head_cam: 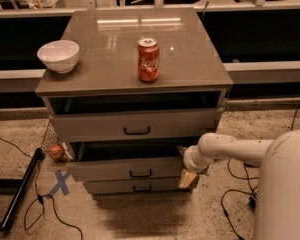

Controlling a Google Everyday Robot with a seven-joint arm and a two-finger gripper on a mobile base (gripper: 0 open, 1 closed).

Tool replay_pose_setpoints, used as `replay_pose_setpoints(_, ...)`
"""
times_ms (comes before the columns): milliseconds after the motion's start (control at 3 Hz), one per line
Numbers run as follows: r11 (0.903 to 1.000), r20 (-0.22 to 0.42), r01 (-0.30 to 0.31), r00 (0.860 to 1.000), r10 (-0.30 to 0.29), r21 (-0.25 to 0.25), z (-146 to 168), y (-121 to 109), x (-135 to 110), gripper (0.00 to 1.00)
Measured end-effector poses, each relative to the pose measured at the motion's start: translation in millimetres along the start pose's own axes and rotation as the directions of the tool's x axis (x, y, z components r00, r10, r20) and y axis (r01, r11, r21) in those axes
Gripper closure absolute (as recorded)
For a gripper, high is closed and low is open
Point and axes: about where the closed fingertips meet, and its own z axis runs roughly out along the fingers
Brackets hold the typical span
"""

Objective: Open middle drawer

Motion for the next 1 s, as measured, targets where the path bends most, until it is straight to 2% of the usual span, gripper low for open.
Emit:
replay_pose_setpoints(333, 0.9972, -0.016, 0.003, 1.0, -0.004, -0.075, 1, 10, 6, 0.29)
replay_pose_setpoints(667, 0.9892, -0.028, 0.021, 0.999, -0.025, -0.145, -9, 29, 6, 0.53)
replay_pose_setpoints(1000, 0.9795, -0.033, 0.032, 0.999, -0.039, -0.199, -20, 49, 3, 0.68)
